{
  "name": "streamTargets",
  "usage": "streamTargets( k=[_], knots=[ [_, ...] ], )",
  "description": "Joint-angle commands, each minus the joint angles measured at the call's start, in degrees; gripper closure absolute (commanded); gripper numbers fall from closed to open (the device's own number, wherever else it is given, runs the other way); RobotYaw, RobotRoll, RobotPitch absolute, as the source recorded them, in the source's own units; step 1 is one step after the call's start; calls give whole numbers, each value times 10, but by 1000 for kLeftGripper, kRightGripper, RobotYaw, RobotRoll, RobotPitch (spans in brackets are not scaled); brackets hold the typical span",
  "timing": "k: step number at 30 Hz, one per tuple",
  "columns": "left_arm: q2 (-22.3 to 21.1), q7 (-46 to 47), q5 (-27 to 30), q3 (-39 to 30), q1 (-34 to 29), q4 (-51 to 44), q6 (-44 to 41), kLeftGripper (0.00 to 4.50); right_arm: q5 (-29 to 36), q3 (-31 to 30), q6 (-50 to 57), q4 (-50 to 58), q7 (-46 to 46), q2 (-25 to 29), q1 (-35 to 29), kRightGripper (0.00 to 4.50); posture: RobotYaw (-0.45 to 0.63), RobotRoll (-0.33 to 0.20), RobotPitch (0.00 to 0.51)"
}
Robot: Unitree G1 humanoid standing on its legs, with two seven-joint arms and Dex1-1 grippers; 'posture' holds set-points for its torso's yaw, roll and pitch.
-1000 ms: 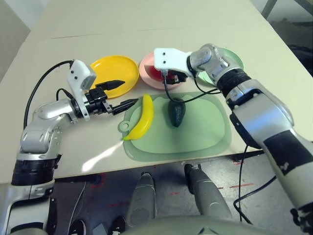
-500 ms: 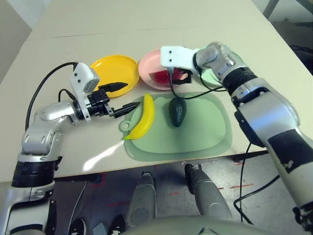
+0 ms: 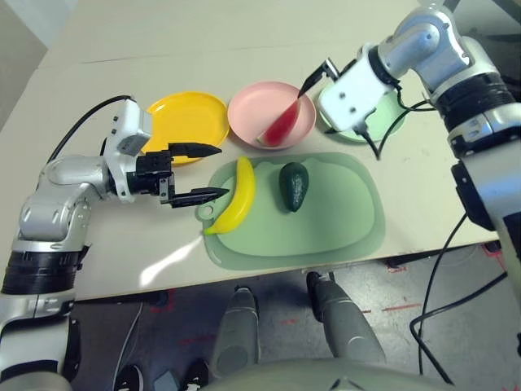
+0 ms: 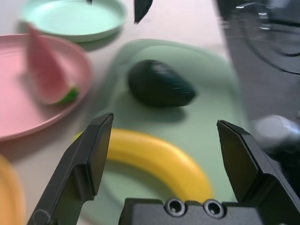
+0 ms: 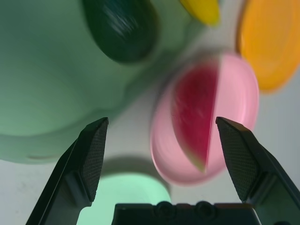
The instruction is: Place the fruits into color-matched plates.
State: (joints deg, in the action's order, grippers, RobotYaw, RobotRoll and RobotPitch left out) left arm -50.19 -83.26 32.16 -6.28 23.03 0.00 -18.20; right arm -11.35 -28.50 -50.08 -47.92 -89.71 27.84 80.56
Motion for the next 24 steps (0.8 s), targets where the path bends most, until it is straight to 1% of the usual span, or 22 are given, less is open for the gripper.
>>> streamTargets(
  k=[1,8,14,19,24],
  knots=[
    [-3,-25,9,11,-6,-9,-3,0,40,-23,-6,60,-28,13,-5,21,-96,0,227],
    [-2,-20,9,13,0,-15,-15,0,70,-62,-27,94,-28,11,-3,21,-81,0,225],
    [-8,-22,16,4,-11,-27,-21,0,94,-109,-25,111,-28,13,-15,21,-55,0,228],
    [-14,-18,22,-5,-32,-42,-24,0,74,-103,-22,92,-26,-4,-22,21,-47,0,230],
    [-33,-20,1,-5,-58,-41,-1,0,25,-94,-13,54,15,-32,-9,21,-39,0,232]
  ],
)
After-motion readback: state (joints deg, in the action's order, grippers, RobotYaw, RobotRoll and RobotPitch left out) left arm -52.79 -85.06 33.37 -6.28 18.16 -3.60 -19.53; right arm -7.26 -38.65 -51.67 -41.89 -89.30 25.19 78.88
